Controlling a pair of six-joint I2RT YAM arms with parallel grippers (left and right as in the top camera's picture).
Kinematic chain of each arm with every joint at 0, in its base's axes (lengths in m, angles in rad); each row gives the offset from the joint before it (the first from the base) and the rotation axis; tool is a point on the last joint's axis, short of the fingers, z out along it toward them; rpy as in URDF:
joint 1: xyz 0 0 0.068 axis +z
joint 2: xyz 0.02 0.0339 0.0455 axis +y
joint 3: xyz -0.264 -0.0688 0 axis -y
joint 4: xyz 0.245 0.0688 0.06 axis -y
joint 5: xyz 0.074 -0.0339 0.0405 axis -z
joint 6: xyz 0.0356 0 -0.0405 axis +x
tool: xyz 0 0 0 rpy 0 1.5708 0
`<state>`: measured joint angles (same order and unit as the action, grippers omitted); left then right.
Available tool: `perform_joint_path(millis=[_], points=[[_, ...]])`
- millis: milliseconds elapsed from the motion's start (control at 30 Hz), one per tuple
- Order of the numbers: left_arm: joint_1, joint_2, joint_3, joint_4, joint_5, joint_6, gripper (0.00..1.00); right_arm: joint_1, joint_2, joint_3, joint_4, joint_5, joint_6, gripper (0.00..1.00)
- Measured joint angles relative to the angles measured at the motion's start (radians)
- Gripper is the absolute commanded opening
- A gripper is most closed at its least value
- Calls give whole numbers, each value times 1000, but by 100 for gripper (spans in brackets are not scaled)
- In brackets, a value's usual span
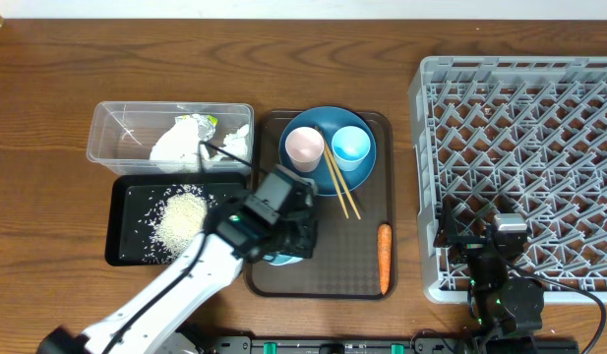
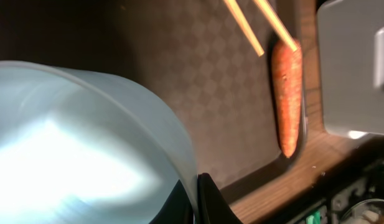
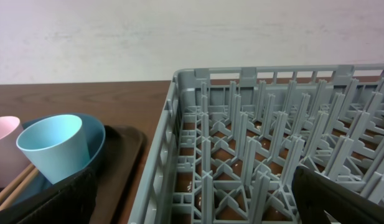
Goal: Sort waste into correct bins and load items into the dishwasher rack
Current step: 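Carry the emptied bowl right and set it on the brown tray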
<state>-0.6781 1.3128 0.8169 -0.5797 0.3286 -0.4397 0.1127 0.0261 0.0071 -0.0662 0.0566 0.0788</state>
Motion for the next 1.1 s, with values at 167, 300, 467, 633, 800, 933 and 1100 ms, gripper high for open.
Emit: perform_joint_path(millis=[167, 300, 467, 633, 800, 933, 1100], points=[[-57, 76, 0, 42, -39, -32, 6, 0, 0, 0, 0, 0, 0, 99], [-64, 102, 0, 54, -55, -43, 11, 0, 0, 0, 0, 0, 0, 99], [-64, 112, 0, 53, -68, -58, 22, 0, 0, 0, 0, 0, 0, 99], [-64, 112, 0, 54, -74, -58, 31, 0, 0, 0, 0, 0, 0, 99], [-64, 95, 0, 54, -74, -61, 34, 0, 0, 0, 0, 0, 0, 99], [-64, 21, 3, 52, -74, -58, 42, 0, 0, 0, 0, 0, 0, 99], [-64, -89, 14, 7, -90, -61, 64, 0, 0, 0, 0, 0, 0, 99]])
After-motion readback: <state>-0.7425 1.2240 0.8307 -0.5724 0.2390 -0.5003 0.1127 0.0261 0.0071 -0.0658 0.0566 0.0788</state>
